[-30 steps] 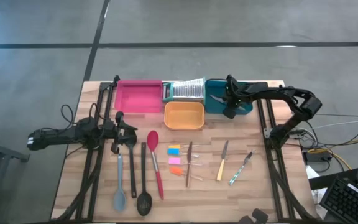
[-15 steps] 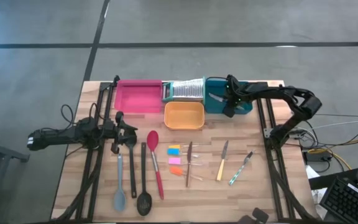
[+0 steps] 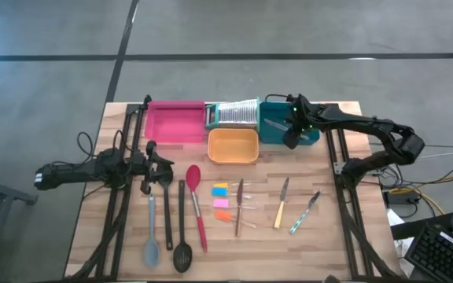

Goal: Pick & Place Kitchen Items
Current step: Put the red spoon into the pink bin

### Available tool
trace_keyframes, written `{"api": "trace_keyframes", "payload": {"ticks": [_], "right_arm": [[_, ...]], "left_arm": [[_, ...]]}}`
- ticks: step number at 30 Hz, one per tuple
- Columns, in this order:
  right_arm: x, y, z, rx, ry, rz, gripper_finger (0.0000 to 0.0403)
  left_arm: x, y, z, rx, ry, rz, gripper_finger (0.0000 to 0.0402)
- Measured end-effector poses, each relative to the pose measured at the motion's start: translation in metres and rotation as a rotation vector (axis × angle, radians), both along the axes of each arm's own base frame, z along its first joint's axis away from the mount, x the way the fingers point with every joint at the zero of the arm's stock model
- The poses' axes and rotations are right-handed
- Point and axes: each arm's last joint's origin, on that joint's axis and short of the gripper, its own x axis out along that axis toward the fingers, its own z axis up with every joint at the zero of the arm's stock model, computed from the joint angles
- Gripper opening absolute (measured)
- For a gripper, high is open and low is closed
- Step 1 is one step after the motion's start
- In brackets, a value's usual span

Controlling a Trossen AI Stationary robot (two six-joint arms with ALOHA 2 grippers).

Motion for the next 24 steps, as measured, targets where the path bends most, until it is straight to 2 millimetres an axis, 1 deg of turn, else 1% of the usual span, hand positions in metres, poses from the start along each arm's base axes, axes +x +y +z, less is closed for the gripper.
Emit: {"api": "trace_keyframes", "payload": {"ticks": [2,7,13,17,20,24], "right_arm": [[0.003,0.011,0.009,0.023,-0.056,0.007,0.0139],[0.012,0.042,0.03,-0.007,-0.153,0.045,0.0113],[0.032,0.087,0.045,-0.122,-0.169,0.113,0.0069],[0.049,0.119,0.058,-0.132,-0.222,0.183,0.0037],[0.056,0.139,0.068,-0.122,-0.262,0.255,0.0016],[0.063,0.157,0.081,-0.12,-0.316,0.327,0.0013]], "left_arm": [[0.0,0.0,0.0,0.0,0.0,0.001,0.0163],[0.0,0.0,0.0,0.0,0.0,0.001,0.0163],[0.0,0.0,0.0,0.0,0.0,0.0,0.0163],[0.0,0.0,0.0,0.0,0.0,0.0,0.0163],[0.0,0.0,0.0,0.0,0.0,0.0,0.0163],[0.0,0.0,0.0,0.0,0.0,0.0,0.0163]]}}
